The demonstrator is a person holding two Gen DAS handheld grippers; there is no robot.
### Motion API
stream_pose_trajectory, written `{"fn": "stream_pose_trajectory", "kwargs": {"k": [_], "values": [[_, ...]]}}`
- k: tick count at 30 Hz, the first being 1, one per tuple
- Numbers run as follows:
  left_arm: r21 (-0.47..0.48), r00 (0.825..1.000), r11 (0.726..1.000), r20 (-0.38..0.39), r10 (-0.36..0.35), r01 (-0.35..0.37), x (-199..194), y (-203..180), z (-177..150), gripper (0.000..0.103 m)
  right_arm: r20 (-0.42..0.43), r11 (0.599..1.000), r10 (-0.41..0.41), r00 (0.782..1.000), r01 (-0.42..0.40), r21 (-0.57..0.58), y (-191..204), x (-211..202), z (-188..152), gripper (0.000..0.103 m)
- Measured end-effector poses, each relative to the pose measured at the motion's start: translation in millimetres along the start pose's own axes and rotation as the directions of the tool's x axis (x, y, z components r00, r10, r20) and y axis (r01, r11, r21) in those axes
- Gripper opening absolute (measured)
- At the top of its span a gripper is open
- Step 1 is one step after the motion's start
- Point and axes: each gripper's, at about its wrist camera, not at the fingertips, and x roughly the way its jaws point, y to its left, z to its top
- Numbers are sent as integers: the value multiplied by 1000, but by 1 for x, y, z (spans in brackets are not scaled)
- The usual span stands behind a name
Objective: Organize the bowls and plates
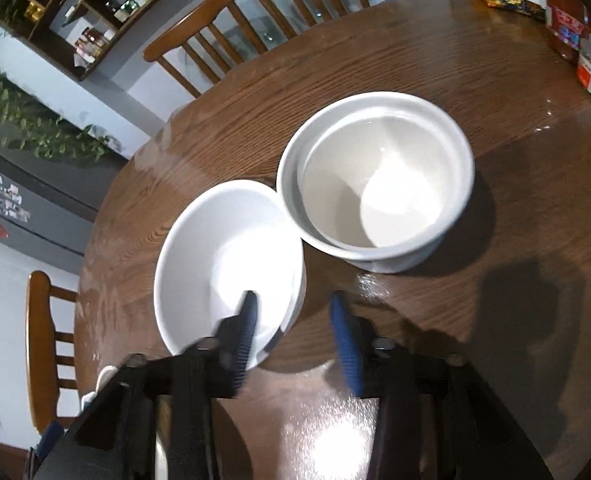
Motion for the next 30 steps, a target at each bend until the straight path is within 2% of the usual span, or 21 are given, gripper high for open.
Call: {"fn": "stream_pose_trajectory", "kwargs": {"k": [3, 4, 10, 15, 17, 22, 27, 30], "values": [[5, 1000, 1000, -8, -4, 4, 4, -2, 0, 90, -2, 1000, -11, 1000, 11, -22, -1, -2, 1, 11], [7, 1000, 1000, -12, -4, 4, 5, -1, 0, 90, -1, 999, -19, 1000, 19, -32, -1, -4, 1, 10], [40, 999, 998, -13, -52, 52, 2, -12, -2, 90, -14, 995, -16, 1000, 14, -100, -7, -30, -19, 8], [100, 989, 985, -37, -140, 143, -5, -38, -13, 90, -63, 992, -22, 998, 14, -125, -37, -58, -56, 8], [126, 981, 974, -57, -185, 191, -7, -50, -19, 90, -84, 990, -15, 996, 3, -144, -50, -66, -67, 8], [167, 943, 934, -156, -293, 317, -4, -83, -40, 90, -91, 993, -11, 996, 1, -114, -74, -85, -89, 8], [196, 922, 912, -228, -314, 360, 4, -107, -58, 81, -86, 996, -24, 996, 16, -87, -88, -96, -103, 8], [196, 908, 904, -268, -323, 380, 11, -117, -65, 71, -80, 996, -29, 996, 23, -85, -91, -100, -109, 8]]}}
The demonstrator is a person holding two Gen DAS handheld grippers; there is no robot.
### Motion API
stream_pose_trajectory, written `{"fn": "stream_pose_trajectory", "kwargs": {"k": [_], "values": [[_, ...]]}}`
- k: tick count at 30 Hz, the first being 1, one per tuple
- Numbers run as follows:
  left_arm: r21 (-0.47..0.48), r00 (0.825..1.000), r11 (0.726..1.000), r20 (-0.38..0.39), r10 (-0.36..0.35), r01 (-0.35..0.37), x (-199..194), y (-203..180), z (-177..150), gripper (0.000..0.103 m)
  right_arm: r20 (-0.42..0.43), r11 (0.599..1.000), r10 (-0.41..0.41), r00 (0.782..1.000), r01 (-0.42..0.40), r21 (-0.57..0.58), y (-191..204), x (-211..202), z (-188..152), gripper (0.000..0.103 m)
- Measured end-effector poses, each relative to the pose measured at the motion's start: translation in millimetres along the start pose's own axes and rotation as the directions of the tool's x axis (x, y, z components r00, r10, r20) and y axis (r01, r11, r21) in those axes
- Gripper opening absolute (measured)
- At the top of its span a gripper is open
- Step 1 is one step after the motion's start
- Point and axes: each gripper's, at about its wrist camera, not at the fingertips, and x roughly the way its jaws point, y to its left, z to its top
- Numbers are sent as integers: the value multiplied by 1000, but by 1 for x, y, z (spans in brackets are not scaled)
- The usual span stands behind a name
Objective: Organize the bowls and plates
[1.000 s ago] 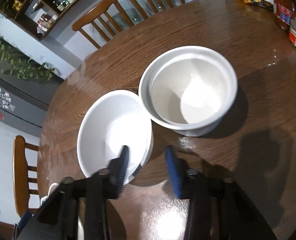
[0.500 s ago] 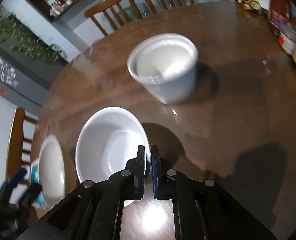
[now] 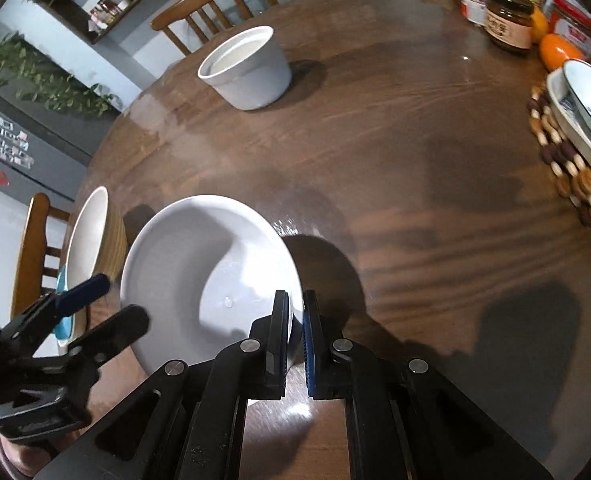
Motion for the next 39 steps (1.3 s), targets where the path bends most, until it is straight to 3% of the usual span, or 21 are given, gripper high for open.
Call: {"fn": "stream_pose_trajectory", "kwargs": {"k": [5, 14, 26, 39], "values": [[-4, 999, 1000, -48, -12, 12, 13, -6, -4, 41, 7, 1000, 8, 1000, -8, 17, -2, 0, -5, 8], [31, 999, 1000, -54, 2, 0, 19, -13, -11, 20, 9, 999, 34, 999, -34, 0, 1, 3, -12, 8], [59, 999, 998, -21, 33, -31, 13, -17, -19, 18, 36, 999, 32, 999, -31, -40, 15, -4, -23, 8], [57, 992, 995, 107, 72, -78, -34, -8, -31, 18, 90, 995, 61, 994, -54, -82, 47, -25, -30, 8]]}}
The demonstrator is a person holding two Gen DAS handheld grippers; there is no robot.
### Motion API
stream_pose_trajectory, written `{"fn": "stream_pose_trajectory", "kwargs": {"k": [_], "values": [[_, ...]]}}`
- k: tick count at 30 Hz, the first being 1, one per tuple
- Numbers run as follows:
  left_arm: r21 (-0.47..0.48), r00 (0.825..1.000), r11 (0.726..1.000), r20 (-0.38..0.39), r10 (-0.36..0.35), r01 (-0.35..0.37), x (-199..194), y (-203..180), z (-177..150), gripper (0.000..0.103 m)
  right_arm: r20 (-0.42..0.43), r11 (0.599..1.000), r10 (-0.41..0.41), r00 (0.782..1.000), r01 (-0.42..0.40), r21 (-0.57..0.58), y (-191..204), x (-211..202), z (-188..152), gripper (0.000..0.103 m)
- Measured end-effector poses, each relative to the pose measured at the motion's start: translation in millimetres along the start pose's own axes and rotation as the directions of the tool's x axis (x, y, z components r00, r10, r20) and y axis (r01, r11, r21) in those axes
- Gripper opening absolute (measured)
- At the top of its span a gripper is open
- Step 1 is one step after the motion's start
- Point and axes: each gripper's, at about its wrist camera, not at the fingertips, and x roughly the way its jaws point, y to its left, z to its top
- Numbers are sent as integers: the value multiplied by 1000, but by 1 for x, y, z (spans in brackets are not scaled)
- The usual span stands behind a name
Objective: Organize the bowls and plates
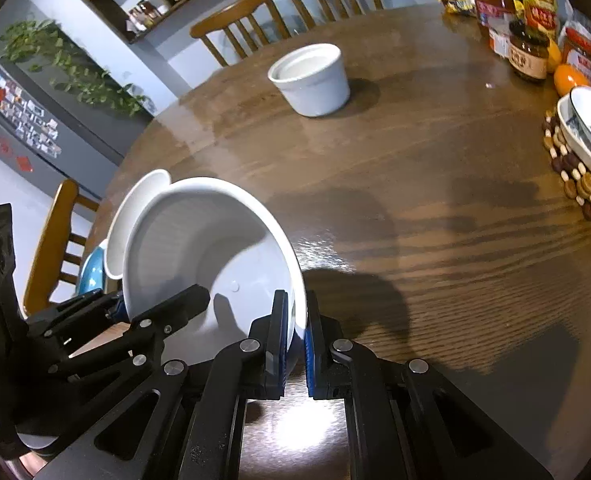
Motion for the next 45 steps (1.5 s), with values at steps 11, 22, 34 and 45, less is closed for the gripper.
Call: {"fn": "stream_pose_trajectory", "kwargs": {"k": [11, 22, 34, 45], "values": [[-60, 999, 998, 46, -15, 17, -22, 23, -11, 18, 11, 999, 0, 1000, 0, -50, 33, -6, -4, 8], [-136, 997, 991, 72, 20, -10, -46, 71, -25, 18, -3, 992, 15, 1000, -15, -129, 89, 4, 1, 8], [-201, 991, 978, 102, 81, -60, -67, 128, -28, 18, 1, 977, 33, 999, -32, -213, 152, 22, 14, 8], [-182, 989, 982, 127, 72, -48, -67, 139, -8, 18, 46, 976, 12, 999, -1, -217, 166, 18, 30, 8]]}}
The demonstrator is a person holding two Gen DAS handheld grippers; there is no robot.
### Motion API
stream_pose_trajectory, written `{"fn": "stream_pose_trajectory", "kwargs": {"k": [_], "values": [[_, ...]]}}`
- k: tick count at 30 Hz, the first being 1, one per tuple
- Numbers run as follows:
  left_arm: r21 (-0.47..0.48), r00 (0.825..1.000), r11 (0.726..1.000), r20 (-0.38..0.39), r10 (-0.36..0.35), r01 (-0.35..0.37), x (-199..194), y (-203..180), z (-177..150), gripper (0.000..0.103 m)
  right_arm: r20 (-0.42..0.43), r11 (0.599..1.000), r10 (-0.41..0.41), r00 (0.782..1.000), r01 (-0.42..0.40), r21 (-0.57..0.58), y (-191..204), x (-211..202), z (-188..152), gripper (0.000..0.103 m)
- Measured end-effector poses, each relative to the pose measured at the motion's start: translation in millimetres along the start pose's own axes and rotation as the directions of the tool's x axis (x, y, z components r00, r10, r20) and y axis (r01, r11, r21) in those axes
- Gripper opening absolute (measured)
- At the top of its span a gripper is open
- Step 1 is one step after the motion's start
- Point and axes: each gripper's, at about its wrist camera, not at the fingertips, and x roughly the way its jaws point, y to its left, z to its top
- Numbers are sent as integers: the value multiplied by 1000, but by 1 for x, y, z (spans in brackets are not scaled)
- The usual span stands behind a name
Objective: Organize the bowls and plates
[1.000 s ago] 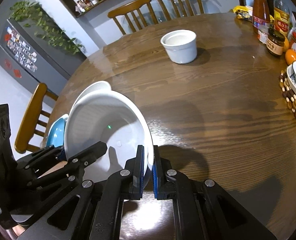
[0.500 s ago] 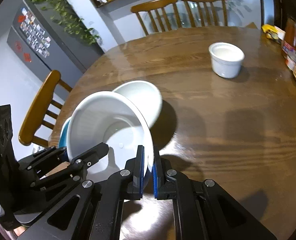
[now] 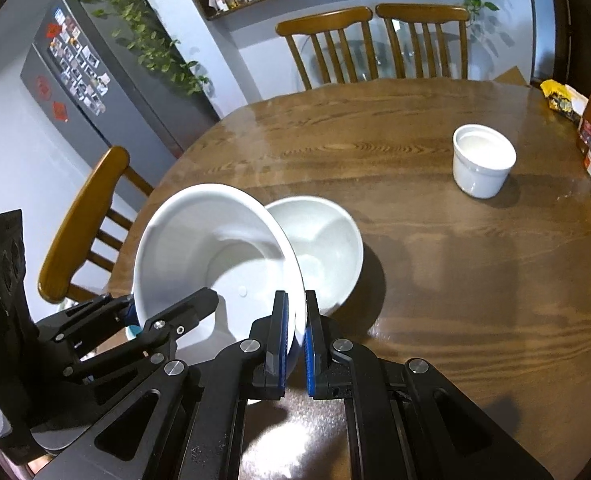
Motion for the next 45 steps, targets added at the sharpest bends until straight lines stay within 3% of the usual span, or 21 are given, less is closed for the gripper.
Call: {"fn": "stream_pose_trajectory", "kwargs": {"k": [17, 31, 45], "values": [[17, 999, 1000, 52, 4, -5, -2, 5, 41, 18, 69, 1000, 3, 998, -3, 4, 1, -6, 37, 8], [-15, 999, 1000, -45, -5, 4, 38, 12, 39, 18, -15, 999, 1, 1000, 0, 47, -14, 32, 37, 8], [-35, 987, 999, -160, 2, -7, 75, 20, 23, 19, -124, 997, -3, 992, 13, 79, -24, 72, 20, 8]]}}
